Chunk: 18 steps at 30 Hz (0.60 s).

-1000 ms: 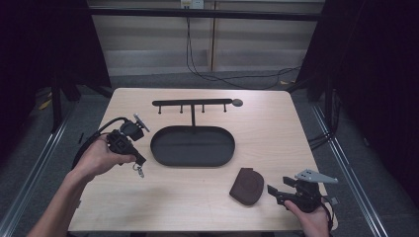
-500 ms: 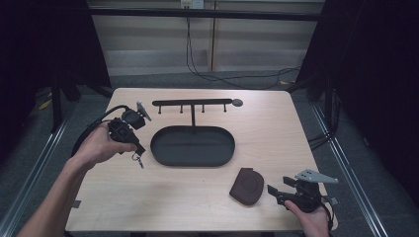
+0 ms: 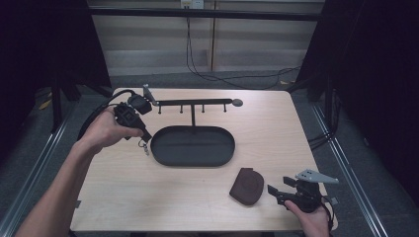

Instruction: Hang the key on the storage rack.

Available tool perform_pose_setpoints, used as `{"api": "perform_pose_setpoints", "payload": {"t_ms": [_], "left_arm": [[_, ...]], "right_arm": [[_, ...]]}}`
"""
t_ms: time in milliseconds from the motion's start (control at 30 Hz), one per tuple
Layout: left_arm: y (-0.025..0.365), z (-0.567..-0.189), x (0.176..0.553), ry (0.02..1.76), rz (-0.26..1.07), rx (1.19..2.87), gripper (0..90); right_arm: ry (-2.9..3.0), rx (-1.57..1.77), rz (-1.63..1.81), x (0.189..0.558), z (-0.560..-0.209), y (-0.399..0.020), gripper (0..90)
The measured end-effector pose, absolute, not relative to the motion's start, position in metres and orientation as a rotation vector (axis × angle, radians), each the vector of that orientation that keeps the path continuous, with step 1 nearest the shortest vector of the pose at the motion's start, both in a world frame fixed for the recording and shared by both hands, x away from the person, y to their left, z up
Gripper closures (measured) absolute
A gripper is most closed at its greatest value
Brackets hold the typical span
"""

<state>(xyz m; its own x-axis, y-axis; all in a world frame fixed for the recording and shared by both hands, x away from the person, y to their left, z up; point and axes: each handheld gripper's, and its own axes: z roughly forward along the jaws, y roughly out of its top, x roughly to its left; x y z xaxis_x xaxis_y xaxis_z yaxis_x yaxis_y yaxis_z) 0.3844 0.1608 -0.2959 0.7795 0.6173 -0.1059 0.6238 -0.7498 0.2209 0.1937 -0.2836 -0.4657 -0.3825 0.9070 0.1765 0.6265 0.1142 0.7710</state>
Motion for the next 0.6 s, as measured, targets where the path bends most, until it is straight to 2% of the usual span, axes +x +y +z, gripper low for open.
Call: {"api": "perform_pose_setpoints", "payload": {"t_ms": [300,600], "left_arm": [[0.148,-0.292,0.397,0.938,-0.04,2.746,89.3],[0.143,-0.283,0.415,0.986,-0.025,2.711,89.3]], "right_arm": [[2.061,1.496,1.15,0.194,-0.466,-0.284,27.8],[2.063,1.498,1.152,0.193,-0.465,-0.284,27.7]]}}
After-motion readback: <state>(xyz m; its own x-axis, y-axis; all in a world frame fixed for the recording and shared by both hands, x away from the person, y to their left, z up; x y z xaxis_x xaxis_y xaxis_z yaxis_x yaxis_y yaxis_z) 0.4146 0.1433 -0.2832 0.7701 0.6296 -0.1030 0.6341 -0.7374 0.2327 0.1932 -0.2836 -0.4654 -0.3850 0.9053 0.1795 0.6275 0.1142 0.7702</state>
